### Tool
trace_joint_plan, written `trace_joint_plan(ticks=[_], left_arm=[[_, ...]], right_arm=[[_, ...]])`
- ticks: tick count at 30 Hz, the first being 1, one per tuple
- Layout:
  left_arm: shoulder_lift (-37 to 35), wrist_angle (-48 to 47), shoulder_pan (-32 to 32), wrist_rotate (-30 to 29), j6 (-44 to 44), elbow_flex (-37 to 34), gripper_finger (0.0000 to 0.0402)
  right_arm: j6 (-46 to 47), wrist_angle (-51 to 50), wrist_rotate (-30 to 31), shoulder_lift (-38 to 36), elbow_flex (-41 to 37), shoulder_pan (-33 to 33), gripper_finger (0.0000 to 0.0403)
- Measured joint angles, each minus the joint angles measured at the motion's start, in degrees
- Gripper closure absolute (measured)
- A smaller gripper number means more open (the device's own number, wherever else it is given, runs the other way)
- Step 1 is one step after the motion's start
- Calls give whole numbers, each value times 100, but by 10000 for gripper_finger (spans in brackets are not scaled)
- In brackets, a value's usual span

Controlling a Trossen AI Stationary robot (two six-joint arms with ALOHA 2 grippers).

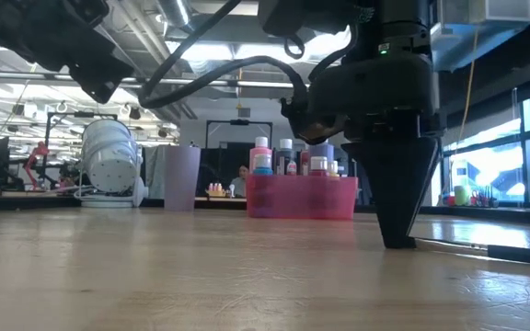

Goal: Pick & Place Paint Supplies
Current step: Put the black paint brush into the purple cup

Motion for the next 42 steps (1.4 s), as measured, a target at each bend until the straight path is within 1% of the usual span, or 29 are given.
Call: trace_joint_plan(ticks=[9, 22, 42], left_arm=[[1, 0, -135, -23, 0, 0, 233], [0, 0, -363, -304, 0, 0, 233], [1, 0, -370, -304, -2, 0, 233]], right_arm=[[118, -55, -136, 0, 4, 46, 365], [142, -61, -295, 2, 0, 52, 365], [165, -207, -526, 4, -7, 67, 365]])
